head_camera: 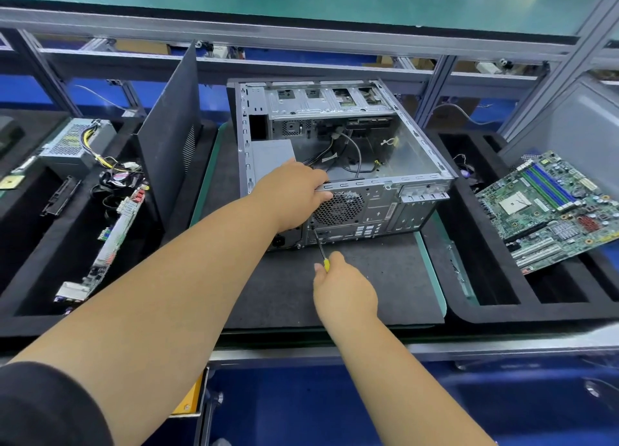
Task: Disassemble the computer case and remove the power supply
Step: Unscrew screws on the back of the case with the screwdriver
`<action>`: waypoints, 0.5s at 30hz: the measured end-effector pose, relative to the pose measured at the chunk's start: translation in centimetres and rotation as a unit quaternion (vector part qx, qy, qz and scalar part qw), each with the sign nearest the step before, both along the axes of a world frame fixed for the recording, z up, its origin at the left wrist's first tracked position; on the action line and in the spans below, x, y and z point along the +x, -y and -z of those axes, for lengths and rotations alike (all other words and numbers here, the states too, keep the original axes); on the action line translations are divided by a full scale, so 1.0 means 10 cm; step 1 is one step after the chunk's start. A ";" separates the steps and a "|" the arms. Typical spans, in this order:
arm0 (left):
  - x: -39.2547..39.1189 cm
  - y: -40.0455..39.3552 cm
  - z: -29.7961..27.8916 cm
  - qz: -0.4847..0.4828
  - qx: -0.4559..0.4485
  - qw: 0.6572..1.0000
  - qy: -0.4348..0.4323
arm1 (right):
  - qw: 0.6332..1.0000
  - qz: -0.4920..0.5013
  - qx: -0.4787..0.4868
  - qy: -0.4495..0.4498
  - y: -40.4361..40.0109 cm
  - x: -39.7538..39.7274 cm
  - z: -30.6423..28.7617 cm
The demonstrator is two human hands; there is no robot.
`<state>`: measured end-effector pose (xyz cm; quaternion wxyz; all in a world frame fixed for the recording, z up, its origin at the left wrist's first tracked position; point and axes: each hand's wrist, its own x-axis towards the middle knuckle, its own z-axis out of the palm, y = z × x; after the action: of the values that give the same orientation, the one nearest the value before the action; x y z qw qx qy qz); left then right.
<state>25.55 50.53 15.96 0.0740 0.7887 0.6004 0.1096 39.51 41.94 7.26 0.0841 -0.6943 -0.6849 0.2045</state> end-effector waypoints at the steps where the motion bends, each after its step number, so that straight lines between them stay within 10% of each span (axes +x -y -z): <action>1: 0.00 0.00 0.00 -0.001 -0.001 1.000 0.000 | 0.996 0.013 -0.041 -0.084 -0.01 0.02 -0.01; 3: 0.00 0.00 0.00 -0.002 -0.005 1.000 -0.001 | 0.921 0.110 -0.171 -0.332 -0.04 0.06 -0.05; 6: 0.00 -0.01 0.01 -0.001 -0.003 1.000 -0.004 | 0.653 0.224 -0.373 -0.620 -0.04 0.17 -0.06; 8: 0.00 -0.01 0.01 0.000 -0.001 1.000 -0.003 | 0.542 0.210 -0.419 -0.697 -0.05 0.22 -0.03; 12: -0.01 -0.01 0.03 0.003 -0.002 1.000 -0.003 | 0.555 0.195 -0.408 -0.698 -0.02 0.20 0.02; 15: -0.01 -0.02 0.02 0.003 0.000 1.000 -0.002 | 0.675 0.212 -0.345 -0.617 -0.03 0.12 0.03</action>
<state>25.44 50.70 15.80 0.0733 0.7907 0.5982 0.1076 40.68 42.20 6.94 0.2828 -0.5161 -0.1926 0.7852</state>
